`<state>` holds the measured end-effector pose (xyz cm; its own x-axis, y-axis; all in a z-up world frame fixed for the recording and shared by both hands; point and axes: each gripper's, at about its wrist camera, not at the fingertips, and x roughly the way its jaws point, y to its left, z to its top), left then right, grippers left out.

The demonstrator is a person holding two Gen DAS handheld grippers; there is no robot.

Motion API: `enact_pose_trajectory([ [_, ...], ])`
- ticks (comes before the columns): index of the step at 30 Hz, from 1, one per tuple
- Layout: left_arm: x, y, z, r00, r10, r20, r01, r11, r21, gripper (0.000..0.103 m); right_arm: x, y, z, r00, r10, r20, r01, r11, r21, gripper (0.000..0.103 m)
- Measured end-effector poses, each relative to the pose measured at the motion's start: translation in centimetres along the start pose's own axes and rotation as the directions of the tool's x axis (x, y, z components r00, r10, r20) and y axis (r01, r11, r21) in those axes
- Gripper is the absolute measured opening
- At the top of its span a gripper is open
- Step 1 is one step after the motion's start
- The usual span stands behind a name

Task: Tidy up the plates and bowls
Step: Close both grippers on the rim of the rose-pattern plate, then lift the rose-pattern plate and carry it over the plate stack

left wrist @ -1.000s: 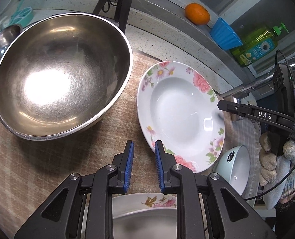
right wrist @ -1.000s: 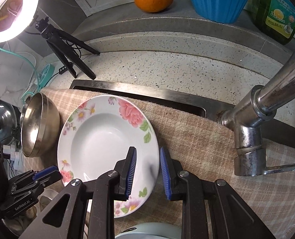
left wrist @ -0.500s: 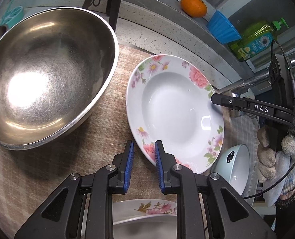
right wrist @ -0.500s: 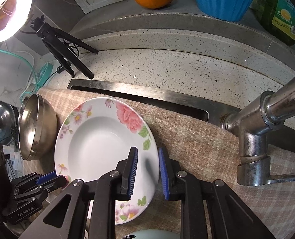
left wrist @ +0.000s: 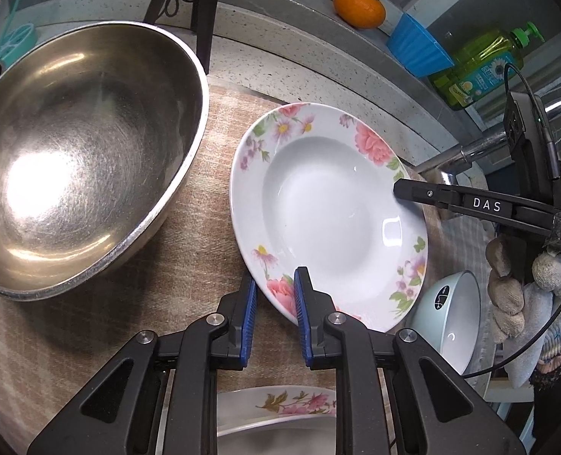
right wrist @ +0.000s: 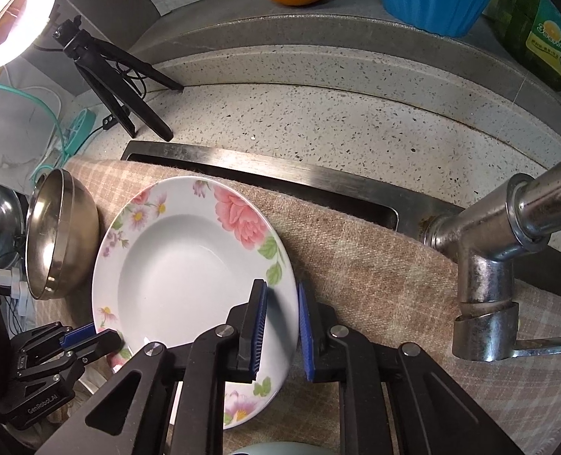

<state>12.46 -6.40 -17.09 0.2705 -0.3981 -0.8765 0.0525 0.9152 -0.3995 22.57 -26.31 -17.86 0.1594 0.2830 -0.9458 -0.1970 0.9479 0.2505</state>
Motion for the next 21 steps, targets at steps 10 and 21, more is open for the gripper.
enact_pose_trajectory([
  [10,-0.4,-0.2,0.1,0.999,0.047,0.018,-0.048,0.997,0.056,0.019,0.0,-0.2,-0.3,0.999,0.036,-0.006,-0.036,0.999,0.02,0.014],
  [21,-1.0,0.0,-0.2,0.997,0.064,0.03,-0.066,0.995,0.073,0.019,-0.2,0.7,-1.0,0.999,0.05,-0.006,-0.05,0.999,0.017,0.014],
])
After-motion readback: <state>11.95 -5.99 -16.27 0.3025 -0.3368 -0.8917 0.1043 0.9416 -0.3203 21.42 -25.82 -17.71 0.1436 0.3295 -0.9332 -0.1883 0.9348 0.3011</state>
